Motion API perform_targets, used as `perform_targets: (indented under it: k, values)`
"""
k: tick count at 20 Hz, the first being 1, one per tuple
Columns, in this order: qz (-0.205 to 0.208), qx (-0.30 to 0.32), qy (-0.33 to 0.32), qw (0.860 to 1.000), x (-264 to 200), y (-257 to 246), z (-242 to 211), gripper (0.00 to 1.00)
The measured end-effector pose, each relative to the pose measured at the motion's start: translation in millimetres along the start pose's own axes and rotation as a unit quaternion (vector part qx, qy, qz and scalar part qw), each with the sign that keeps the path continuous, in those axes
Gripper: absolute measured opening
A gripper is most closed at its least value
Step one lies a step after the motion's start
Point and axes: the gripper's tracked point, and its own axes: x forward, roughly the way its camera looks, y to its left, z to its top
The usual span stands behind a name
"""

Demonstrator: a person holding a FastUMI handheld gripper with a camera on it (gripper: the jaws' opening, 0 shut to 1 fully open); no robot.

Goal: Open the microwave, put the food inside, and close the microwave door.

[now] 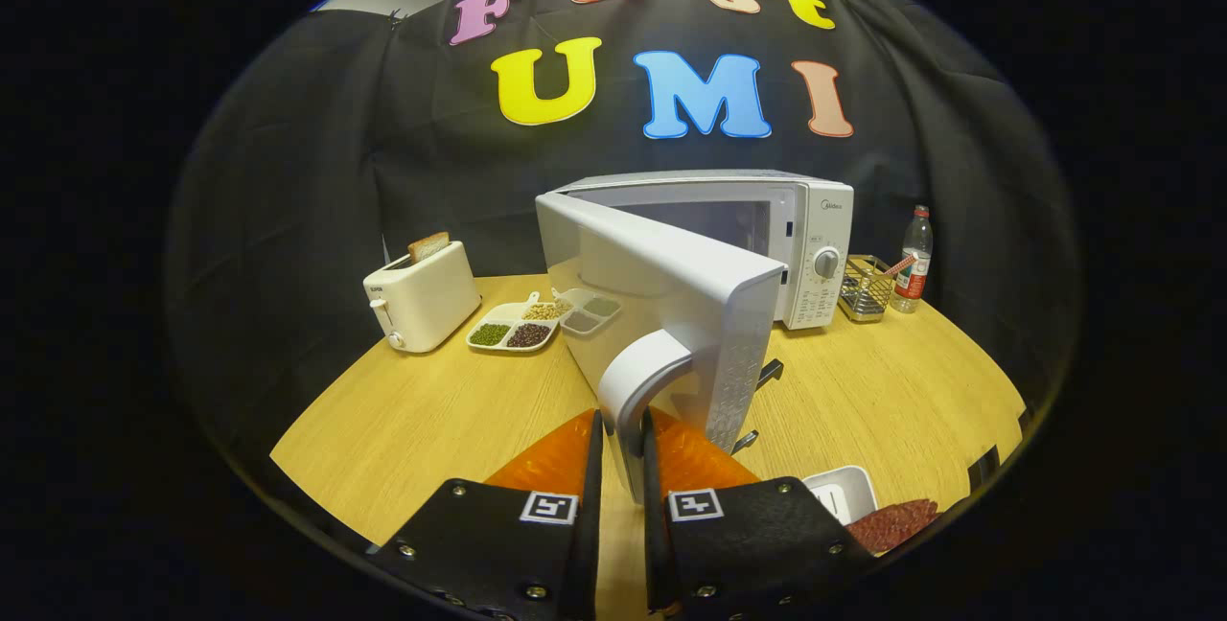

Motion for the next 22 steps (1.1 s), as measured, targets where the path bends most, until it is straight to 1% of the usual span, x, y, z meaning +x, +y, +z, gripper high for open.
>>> perform_targets:
  k: [5,11,16,18,19,22]
  values:
    - [-0.004,-0.001,0.016,1.0,-12.1,35.3,-15.4,0.2]
    - [0.027,-0.038,0.019,0.999,-27.5,83.5,-29.6,0.22]
    - [0.093,-0.047,0.036,0.994,-31.6,124.4,-38.8,0.23]
    - [0.151,-0.045,0.059,0.986,-34.7,151.6,-49.8,0.23]
    - [0.172,-0.048,0.068,0.982,-39.0,159.4,-53.6,0.23]
    - [0.214,-0.052,0.048,0.974,-62.2,165.1,-42.4,0.24]
